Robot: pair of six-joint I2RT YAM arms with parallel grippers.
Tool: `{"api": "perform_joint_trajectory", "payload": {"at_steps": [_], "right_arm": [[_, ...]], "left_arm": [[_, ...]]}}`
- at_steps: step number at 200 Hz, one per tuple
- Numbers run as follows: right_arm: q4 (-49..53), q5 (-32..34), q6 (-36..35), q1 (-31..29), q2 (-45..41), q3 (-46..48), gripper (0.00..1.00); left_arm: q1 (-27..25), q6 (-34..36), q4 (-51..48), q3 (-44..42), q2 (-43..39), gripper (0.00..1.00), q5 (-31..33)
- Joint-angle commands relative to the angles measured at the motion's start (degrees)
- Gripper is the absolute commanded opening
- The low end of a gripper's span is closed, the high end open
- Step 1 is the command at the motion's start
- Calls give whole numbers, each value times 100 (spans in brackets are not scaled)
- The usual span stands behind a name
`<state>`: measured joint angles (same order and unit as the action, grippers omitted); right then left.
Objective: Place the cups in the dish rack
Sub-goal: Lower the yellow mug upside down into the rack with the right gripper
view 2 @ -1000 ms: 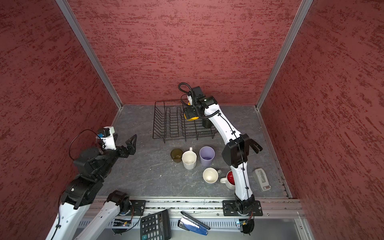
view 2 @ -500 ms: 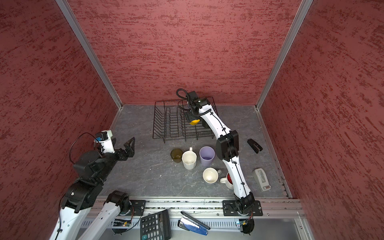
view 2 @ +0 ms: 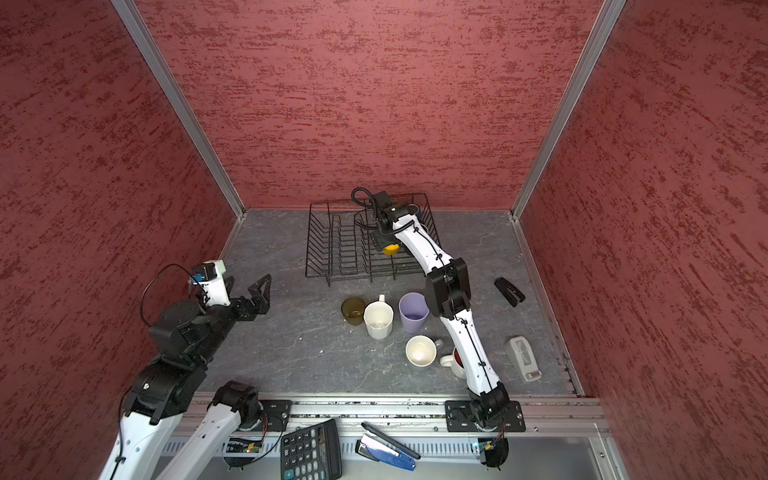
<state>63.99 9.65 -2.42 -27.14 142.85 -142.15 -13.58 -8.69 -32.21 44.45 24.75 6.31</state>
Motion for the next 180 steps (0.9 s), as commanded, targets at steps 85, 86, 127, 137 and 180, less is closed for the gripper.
{"api": "perform_joint_trajectory", "payload": {"at_steps": [85,86,127,137,180], "right_arm": [[-419,-6,-42,68,172,-291,53],[-425,-11,-41,68,173,-293,54],[-565,-115,-4,66,-17,-290,76],[-580,-144,16,68,-55,-300,81],[-652,-167,63,68,-226,-296,97]], "left_arm": [[58,-45,-69,-42,26,100,-84],[58,-45,-72,-46,28,100,-81],[58,-50,-67,-49,20,100,-76],[66,-45,-69,-39,25,100,-86],[66,-50,-69,-59,3,100,-57]]}}
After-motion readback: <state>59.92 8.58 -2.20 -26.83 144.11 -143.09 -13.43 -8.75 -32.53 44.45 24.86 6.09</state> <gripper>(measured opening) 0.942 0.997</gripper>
